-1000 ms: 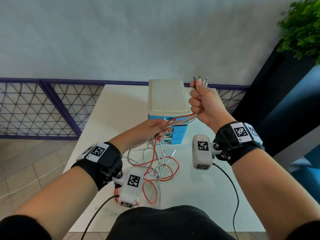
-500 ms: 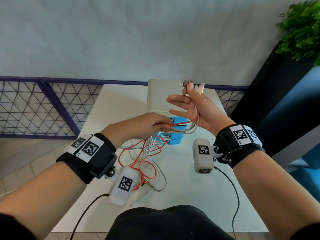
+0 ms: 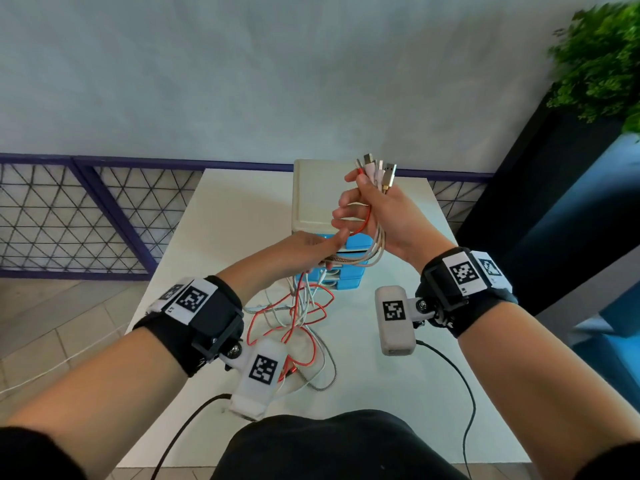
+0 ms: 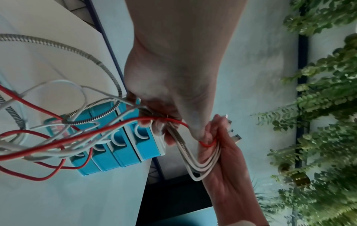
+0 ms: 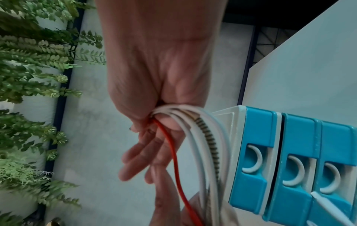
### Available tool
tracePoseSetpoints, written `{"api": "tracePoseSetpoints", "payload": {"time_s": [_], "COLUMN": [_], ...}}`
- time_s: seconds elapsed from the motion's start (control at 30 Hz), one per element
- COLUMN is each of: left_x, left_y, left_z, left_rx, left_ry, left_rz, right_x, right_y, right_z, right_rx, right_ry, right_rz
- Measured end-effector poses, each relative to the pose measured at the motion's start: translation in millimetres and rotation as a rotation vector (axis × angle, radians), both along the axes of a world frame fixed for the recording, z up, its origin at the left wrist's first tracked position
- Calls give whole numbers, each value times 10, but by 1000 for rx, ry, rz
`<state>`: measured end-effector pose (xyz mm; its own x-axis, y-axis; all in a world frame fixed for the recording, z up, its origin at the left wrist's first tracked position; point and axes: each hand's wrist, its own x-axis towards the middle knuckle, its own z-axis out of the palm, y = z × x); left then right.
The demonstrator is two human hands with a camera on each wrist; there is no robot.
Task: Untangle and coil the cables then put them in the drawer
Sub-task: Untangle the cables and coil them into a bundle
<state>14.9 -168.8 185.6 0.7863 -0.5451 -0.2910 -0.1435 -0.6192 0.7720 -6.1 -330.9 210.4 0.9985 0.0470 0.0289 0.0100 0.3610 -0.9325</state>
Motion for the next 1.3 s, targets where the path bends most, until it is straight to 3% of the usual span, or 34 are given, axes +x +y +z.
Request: {"api": "tracePoseSetpoints", "payload": {"time_s": [0.13, 0.27, 0.37, 0.5, 0.6, 0.87, 1.1, 1.3], "left_x": [-22, -18, -31, -77, -68, -87, -136, -197], "left_y": [-11, -8, 9, 16, 37, -5, 0, -30], "left_z": [-57, -101, -86, -39, -41, -27, -44, -77], "left_rx": [-147, -300, -272, -75, -25, -171, -277, -375], "left_ry": [148, 341, 500, 338, 247, 264, 187, 133], "left_rz": [7, 36, -48, -176, -234, -373, -344, -373], "right_x": [29, 35, 42, 77, 83, 95, 121, 90], "right_y": [-6, 21, 57, 101, 125, 239, 168, 116], "right_z": [-16, -20, -6, 16, 31, 50, 36, -8], "right_rx": [34, 52, 10, -47, -75, -66, 406, 565], "right_ry": [12, 50, 60, 79, 106, 127, 154, 179], "right_rz": [-111, -82, -55, -59, -44, -7, 33, 175]}}
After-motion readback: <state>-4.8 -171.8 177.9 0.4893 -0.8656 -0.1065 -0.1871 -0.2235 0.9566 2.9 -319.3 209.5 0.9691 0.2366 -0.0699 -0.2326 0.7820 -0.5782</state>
